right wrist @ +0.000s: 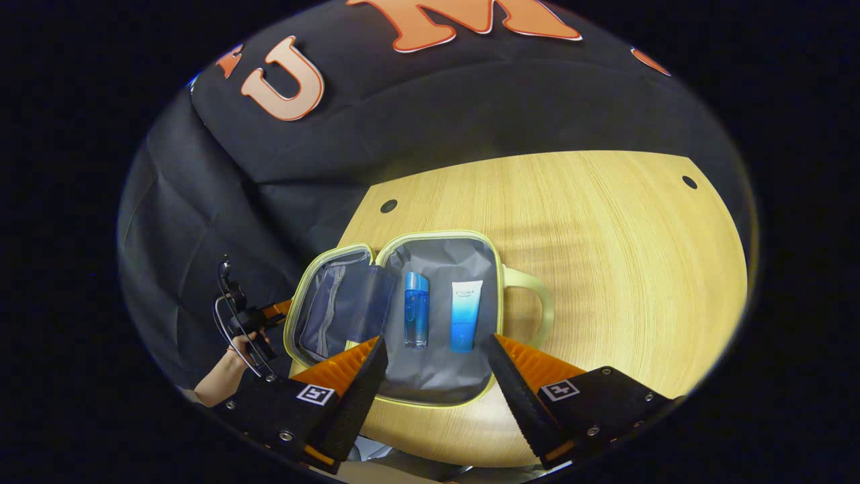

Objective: First open the suitcase, pack the skin care products into it, and then close the suitcase.

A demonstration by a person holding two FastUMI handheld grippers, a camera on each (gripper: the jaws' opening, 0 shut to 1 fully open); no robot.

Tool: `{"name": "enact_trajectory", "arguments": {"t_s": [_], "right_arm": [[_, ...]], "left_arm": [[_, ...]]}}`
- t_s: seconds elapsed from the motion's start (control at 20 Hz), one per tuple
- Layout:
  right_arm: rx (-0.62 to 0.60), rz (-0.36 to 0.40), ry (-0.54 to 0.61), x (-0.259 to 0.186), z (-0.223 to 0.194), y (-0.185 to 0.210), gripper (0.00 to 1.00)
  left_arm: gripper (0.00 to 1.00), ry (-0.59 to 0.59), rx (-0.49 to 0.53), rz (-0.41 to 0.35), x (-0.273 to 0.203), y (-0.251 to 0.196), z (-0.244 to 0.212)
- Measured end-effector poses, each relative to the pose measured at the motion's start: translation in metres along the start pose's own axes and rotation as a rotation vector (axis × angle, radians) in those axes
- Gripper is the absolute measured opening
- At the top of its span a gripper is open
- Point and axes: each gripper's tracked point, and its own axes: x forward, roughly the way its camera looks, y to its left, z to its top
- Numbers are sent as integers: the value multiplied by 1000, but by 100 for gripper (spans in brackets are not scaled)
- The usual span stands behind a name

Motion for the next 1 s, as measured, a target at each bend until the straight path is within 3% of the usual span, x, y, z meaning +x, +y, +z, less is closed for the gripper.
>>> {"name": "enact_trajectory", "arguments": {"t_s": [0.1,0.25,0.5,0.65,1.0], "right_arm": [[-1,-11,-3,-4,-3,-7,96],[2,-12,-12,-9,-3,-12,96],[40,10,-19,-9,-3,-11,96],[40,23,-37,-12,3,-8,96],[53,76,-89,-24,21,-16,96]], "left_arm": [[23,16,-19,34,-9,5,-2],[13,5,-36,-34,-9,-10,4],[8,-10,-6,-53,-34,-29,15],[7,-73,77,-60,-58,-52,34],[7,-200,193,-133,-156,-171,86]]}}
